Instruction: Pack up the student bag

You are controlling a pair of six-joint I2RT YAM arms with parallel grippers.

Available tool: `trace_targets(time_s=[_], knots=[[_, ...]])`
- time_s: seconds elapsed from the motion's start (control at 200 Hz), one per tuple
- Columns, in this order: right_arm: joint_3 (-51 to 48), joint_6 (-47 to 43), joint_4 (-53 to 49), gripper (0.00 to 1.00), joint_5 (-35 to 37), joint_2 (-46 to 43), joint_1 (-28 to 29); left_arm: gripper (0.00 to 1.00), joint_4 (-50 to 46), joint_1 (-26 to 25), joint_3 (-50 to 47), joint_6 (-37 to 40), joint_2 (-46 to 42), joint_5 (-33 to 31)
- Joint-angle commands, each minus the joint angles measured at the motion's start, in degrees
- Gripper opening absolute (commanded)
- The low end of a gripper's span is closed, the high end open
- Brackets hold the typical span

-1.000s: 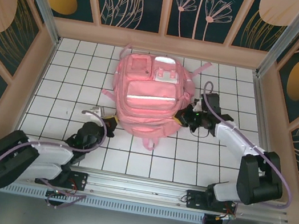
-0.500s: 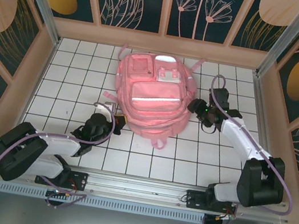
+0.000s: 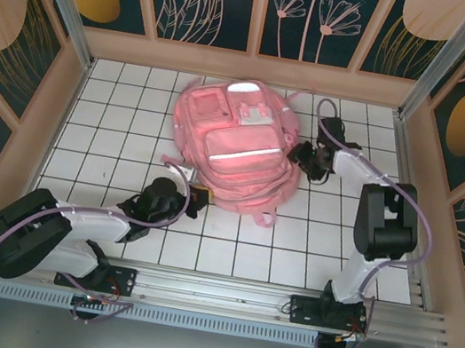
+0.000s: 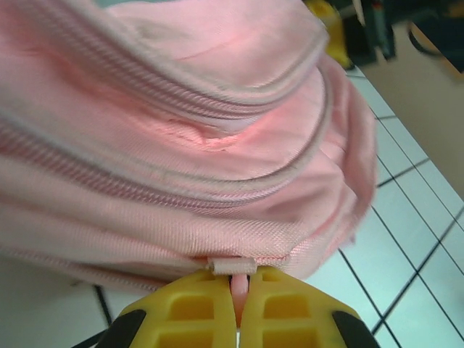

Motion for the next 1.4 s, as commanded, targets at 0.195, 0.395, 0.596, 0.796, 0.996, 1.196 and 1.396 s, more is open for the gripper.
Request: trace_targets(time_s=[0.195, 0.395, 0.596, 0.796, 0.996, 1.196, 1.396], knots=[[-4.14, 2.24, -1.31, 0.63, 13.53, -15.15, 2.57, 0.0, 1.19, -1.46, 6.04, 0.11, 3.22, 3.99], [-23.49, 15.27, 11.71, 0.57, -10.91, -30.41, 4.04, 0.0, 1.44, -1.5, 5.36, -0.15, 1.16, 1.93], [-31.73, 24.35, 19.92, 0.61, -12.69, -31.31, 14.28, 0.0, 1.81, -1.46, 3.7, -0.58, -1.53, 0.42], [-32.85, 29.7, 23.74, 0.62, -10.34, -28.94, 17.34, 0.0, 2.33, -1.52, 2.79, -1.31, -2.1, 0.08], [-33.56, 30.82, 22.07, 0.59, -9.54, -30.34, 17.5, 0.0, 1.82, -1.52, 2.53, -1.38, -2.44, -0.66], [-35.2, 31.94, 16.33, 0.51, -6.96, -37.93, 19.6, 0.0, 1.72, -1.45, 3.08, -1.1, -2.43, -1.26], [-38.68, 37.6, 23.57, 0.55, -10.44, -35.56, 22.8, 0.0, 1.65, -1.48, 3.59, -1.03, -1.74, -0.96]])
